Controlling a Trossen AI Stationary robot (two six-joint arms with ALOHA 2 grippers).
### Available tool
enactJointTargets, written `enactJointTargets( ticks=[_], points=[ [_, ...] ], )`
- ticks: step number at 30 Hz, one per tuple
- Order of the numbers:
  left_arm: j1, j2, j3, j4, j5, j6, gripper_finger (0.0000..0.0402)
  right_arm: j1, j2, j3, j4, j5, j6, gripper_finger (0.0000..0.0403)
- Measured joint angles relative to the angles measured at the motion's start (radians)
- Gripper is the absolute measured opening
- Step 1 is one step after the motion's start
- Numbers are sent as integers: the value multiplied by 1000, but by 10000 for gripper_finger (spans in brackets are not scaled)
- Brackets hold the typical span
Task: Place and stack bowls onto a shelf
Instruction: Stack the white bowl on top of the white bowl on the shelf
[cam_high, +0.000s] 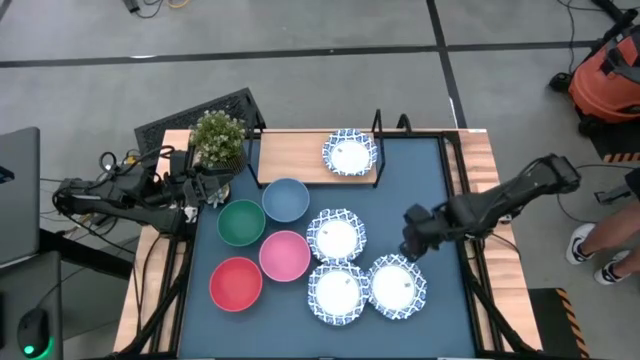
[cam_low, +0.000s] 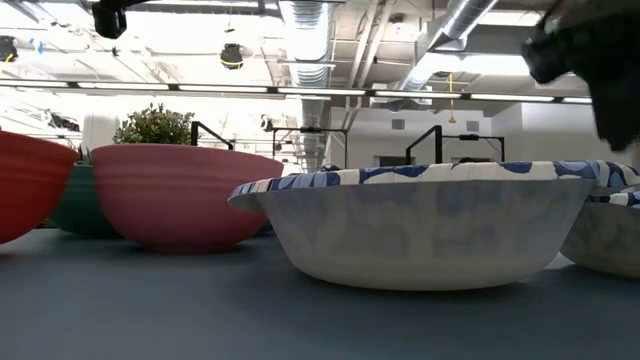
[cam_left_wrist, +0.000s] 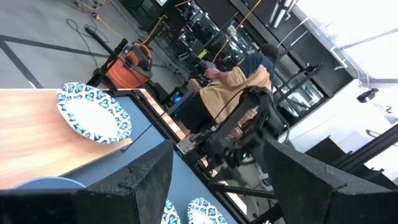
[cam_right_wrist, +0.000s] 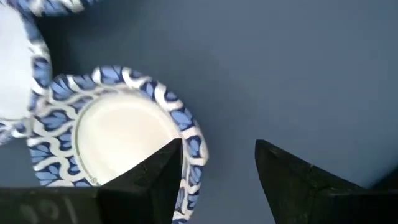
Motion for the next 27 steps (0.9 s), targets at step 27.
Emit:
enactJointTargets(
  ticks=[27],
  points=[
    [0,0,0,-44,0,-80,235,195,260,-114,263,-100,160,126]
  ],
)
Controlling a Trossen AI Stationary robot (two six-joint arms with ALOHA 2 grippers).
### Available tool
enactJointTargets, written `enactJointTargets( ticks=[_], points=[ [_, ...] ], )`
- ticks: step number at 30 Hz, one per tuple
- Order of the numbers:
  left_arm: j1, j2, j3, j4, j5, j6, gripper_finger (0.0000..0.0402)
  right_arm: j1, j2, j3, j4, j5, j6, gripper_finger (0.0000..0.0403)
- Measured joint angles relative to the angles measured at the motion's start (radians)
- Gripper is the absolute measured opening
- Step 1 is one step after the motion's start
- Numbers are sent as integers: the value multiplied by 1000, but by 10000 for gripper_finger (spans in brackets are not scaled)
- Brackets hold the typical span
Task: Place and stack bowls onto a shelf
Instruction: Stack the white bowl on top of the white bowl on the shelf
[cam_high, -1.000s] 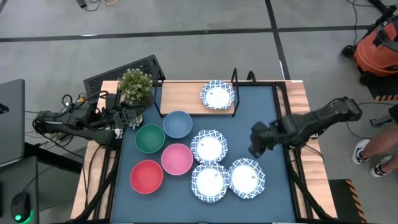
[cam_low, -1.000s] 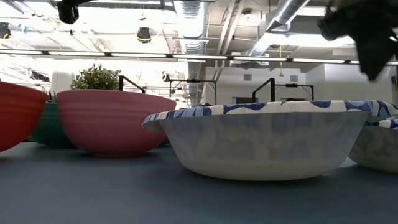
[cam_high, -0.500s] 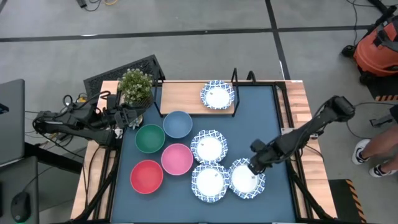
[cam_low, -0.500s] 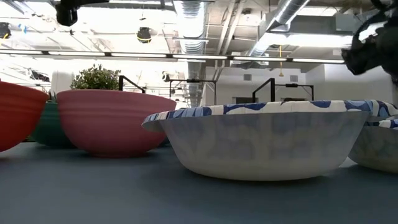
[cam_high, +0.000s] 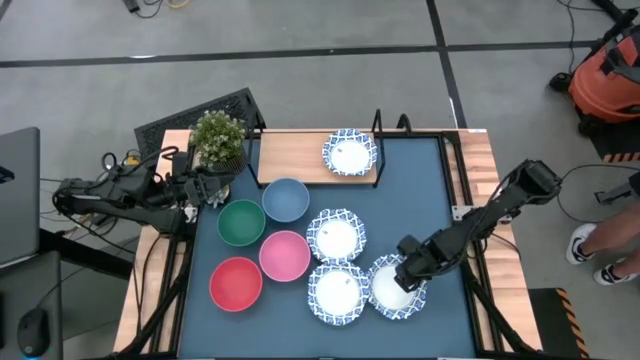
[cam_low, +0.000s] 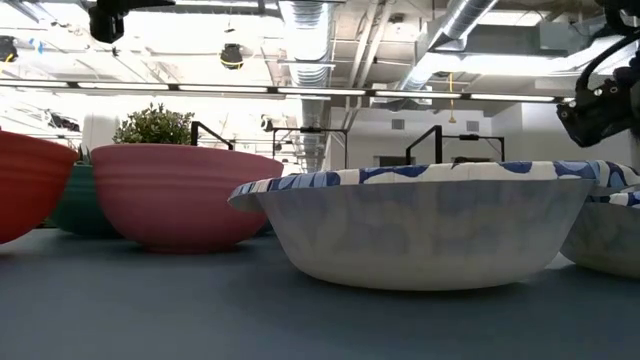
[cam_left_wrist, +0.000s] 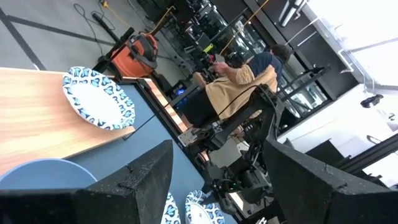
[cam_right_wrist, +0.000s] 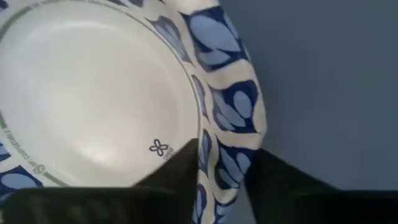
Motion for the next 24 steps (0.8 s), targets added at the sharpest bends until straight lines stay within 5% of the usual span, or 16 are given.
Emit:
enactJointTargets(
  ticks=[5,16,24],
  points=[
    [0,0,0,0,-4,-2,235,-5,-55,1,-74,-3,46,21],
    [0,0,0,0,-6,-1,235,-90,-340,35,-344,22,97,21],
    [0,0,0,0,-7,10,235,-333,-459,249,-433,142,-136,21]
  ],
)
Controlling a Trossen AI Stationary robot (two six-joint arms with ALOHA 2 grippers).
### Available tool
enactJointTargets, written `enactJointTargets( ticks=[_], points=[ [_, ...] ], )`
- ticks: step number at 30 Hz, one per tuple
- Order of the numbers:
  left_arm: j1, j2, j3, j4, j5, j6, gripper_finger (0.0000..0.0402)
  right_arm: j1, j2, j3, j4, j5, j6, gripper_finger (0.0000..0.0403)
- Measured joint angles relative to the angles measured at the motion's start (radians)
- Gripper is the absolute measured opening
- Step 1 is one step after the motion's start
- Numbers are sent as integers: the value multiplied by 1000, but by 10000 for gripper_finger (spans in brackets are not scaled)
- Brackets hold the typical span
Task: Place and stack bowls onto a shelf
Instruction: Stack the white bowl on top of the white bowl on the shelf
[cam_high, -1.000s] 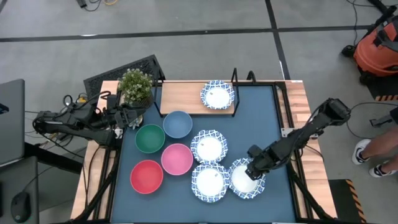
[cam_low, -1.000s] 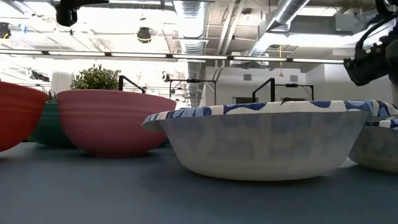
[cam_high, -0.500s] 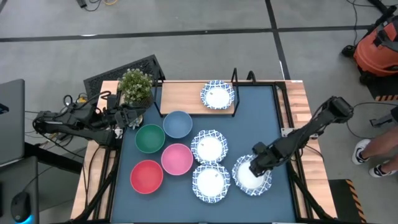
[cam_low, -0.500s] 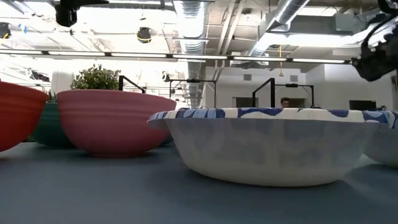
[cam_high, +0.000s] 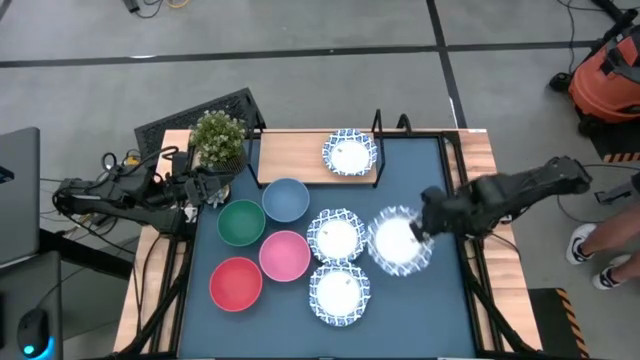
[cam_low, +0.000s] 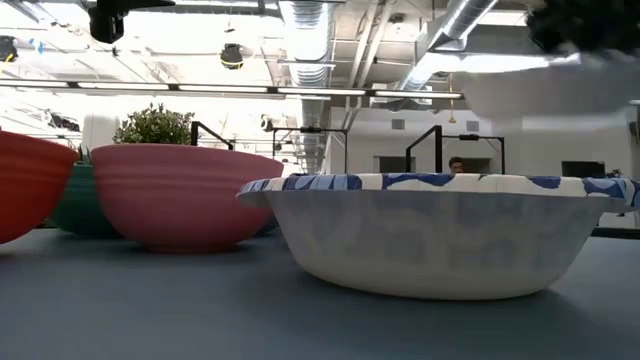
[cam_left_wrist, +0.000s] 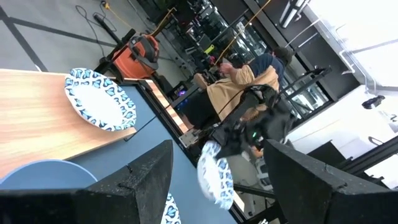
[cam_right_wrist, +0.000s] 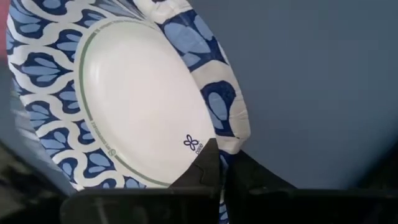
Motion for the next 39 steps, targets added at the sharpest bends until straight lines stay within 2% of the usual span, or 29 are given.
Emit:
enactJointTargets(
  ticks=[5,9,14,19,23,29,39],
  points=[
    [0,0,0,0,0,11,235,-217,35,197,5,9,-263,21],
    [0,0,0,0,0,18,235,-396,123,378,11,9,-510,21],
    [0,0,0,0,0,19,235,-600,282,607,8,9,-817,21],
    [0,0,0,-8,0,19,235,-755,471,812,14,-10,-1039,21],
    [0,0,0,-17,1,19,235,-826,626,957,18,-22,-1195,21],
    [0,0,0,-18,1,19,235,-899,842,1127,11,-118,-1384,21],
    [0,0,0,-24,1,19,235,-948,1097,1259,-81,-176,-1590,21]
  ],
)
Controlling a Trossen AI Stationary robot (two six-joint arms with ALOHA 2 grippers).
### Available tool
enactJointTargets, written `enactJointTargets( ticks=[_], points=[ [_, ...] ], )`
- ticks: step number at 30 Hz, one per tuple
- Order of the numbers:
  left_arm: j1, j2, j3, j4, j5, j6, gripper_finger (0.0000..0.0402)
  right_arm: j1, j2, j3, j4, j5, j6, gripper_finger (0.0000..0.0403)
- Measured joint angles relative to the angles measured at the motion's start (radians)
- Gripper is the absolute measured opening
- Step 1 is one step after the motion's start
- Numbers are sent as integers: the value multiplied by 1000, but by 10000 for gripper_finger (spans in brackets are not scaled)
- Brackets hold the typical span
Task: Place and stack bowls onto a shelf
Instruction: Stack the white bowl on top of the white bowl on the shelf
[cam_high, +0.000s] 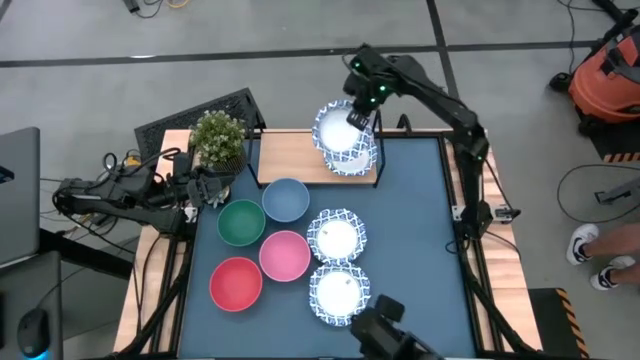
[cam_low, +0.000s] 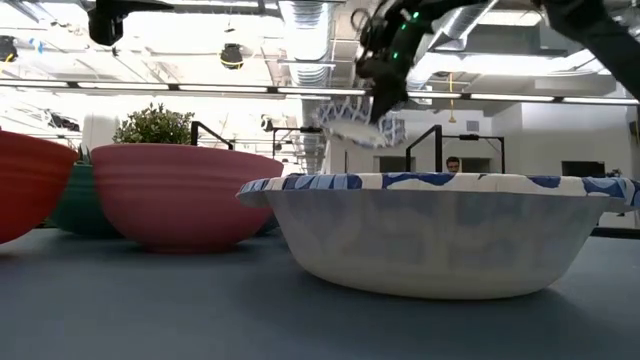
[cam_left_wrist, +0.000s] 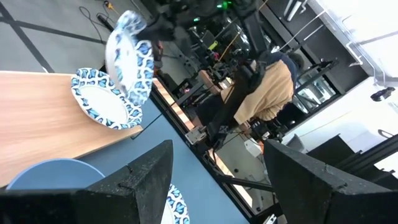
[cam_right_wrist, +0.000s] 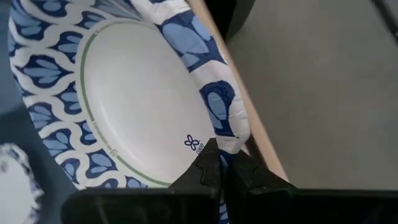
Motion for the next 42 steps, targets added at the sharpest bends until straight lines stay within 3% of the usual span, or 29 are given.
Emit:
enactJointTargets(
  ticks=[9,17,29,35,42],
  points=[
    [0,0,0,-8,0,-2,235,-4,115,8,-91,5,-77,21],
    [0,0,0,-11,0,-6,235,-18,129,10,-97,12,-79,25],
    [0,0,0,-12,0,-7,235,-31,129,10,-96,42,-101,112],
    [0,0,0,-13,0,-7,235,-31,129,29,-98,115,-95,179],
    [0,0,0,-12,0,-7,235,5,66,95,-162,29,11,223]
  ],
)
